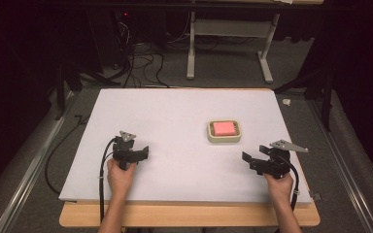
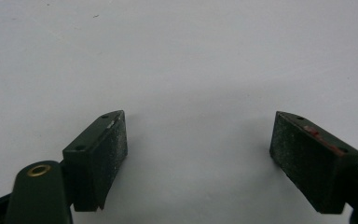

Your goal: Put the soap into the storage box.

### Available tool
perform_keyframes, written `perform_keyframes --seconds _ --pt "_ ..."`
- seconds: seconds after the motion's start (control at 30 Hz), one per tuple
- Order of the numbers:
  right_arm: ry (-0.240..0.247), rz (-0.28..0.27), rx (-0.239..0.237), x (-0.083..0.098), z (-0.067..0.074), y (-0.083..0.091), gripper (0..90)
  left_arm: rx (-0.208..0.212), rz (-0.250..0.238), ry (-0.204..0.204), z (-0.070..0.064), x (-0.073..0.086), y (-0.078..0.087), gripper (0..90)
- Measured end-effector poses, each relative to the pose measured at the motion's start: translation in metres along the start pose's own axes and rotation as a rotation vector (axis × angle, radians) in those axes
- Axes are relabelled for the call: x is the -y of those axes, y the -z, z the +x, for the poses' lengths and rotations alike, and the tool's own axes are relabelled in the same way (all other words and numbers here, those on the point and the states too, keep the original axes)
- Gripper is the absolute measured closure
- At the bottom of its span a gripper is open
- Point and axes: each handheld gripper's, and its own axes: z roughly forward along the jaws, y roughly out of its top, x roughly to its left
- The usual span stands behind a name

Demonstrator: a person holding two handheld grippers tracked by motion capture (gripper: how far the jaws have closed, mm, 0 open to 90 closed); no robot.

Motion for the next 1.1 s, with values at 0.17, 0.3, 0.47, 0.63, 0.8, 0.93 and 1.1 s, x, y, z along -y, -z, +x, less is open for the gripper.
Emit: perform_keyframes --seconds 0.17,0.3,0.47,0.63,0.8,0.93,1.1 --pt "0.007 0.011 -0.005 0.001 0.004 -0.003 17.6 0.000 0.000 0.000 0.000 0.000 0.000 19.5" --pt "0.017 0.029 -0.015 0.004 0.008 -0.010 17.8 0.000 0.000 0.000 0.000 0.000 0.000 19.5" --pt "0.036 0.050 -0.014 0.006 0.011 -0.014 17.8 0.000 0.000 0.000 0.000 0.000 0.000 19.5" --pt "0.037 0.079 -0.017 0.009 0.012 -0.021 17.8 0.000 0.000 0.000 0.000 0.000 0.000 19.5" --pt "0.046 0.105 -0.013 0.012 0.013 -0.025 17.8 0.000 0.000 0.000 0.000 0.000 0.000 19.5" --pt "0.054 0.127 -0.008 0.015 0.014 -0.030 17.8 0.000 0.000 -0.001 0.000 0.000 0.000 19.5" --pt "0.075 0.167 0.019 0.018 0.015 -0.035 17.8 0.000 0.000 -0.001 0.000 0.000 0.000 19.5"
